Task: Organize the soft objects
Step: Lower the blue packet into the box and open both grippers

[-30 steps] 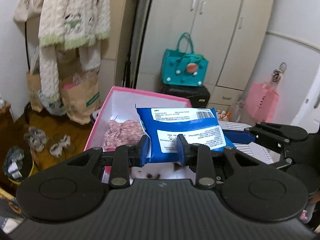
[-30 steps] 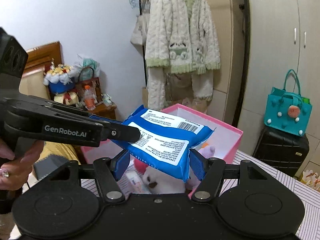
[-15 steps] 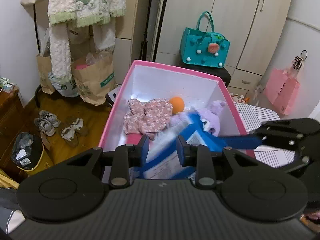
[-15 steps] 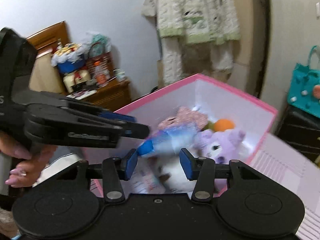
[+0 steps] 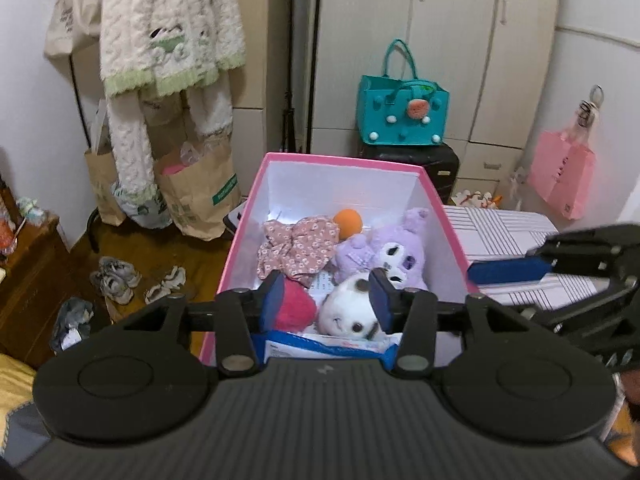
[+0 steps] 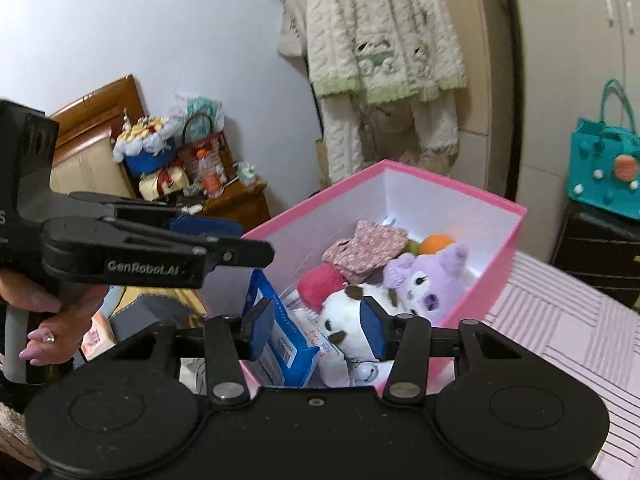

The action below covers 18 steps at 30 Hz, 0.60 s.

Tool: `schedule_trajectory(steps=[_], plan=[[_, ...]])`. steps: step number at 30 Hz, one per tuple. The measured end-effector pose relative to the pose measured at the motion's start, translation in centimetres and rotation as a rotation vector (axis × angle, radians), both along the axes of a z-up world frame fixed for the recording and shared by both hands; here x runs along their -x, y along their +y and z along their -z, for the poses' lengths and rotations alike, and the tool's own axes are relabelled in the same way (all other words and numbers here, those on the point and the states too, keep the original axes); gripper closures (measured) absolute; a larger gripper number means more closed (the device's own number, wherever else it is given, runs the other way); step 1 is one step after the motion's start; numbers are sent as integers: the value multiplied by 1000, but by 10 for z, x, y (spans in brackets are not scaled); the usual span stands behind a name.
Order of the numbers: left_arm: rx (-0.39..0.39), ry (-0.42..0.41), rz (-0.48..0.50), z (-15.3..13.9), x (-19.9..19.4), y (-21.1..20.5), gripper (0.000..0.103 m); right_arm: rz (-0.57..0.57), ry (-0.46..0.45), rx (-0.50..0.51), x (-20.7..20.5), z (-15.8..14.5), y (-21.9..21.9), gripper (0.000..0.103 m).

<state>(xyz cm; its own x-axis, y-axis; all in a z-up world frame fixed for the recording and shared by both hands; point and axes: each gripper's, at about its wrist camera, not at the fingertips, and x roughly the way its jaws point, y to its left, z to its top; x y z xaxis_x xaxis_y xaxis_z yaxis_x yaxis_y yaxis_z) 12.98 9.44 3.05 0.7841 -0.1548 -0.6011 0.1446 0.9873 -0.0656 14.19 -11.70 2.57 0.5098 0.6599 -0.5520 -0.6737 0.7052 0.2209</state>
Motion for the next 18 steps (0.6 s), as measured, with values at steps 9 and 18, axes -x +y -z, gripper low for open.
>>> schedule_trajectory(steps=[9, 18], plan=[[-26, -21, 32, -16, 25, -18, 40, 99, -81, -2, 38, -21, -36, 36], [-51, -46, 74, -25, 48, -38, 30, 150, -114, 16, 69, -36, -62, 24]])
